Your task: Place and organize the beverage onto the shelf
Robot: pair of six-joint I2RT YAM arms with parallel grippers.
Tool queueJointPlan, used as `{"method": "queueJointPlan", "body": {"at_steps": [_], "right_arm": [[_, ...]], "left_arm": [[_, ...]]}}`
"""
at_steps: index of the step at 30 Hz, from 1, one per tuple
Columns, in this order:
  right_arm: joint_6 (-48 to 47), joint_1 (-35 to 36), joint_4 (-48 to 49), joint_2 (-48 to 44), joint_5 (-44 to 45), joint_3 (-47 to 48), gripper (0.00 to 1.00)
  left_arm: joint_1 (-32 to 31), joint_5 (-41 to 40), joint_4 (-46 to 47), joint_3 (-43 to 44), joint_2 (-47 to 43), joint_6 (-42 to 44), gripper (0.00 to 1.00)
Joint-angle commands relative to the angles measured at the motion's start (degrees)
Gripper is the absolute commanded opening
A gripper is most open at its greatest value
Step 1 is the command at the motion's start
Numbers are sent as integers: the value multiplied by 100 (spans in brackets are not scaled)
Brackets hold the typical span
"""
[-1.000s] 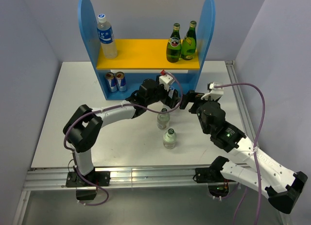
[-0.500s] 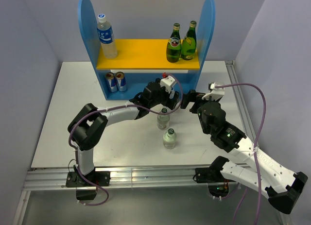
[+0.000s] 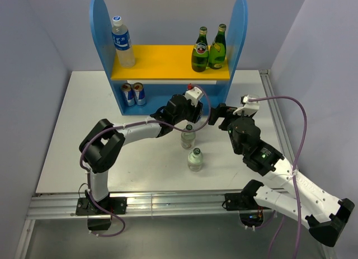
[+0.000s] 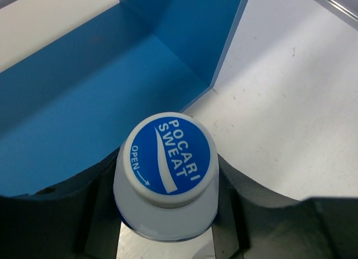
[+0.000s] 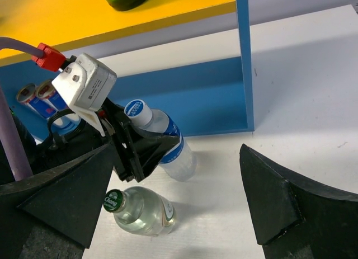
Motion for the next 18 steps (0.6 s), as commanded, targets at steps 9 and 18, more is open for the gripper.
{"method": "queueJointPlan", "body": {"at_steps": [9,18], "right_arm": [[59,19,297,-176,-58,-52,100],[59,19,253,-290,-76,-26,100]], "left_arm": [[-129,-1205,-1681,1277,-1422,250,0],[-129,-2163,-3228,3120,-2022,479,0]]}}
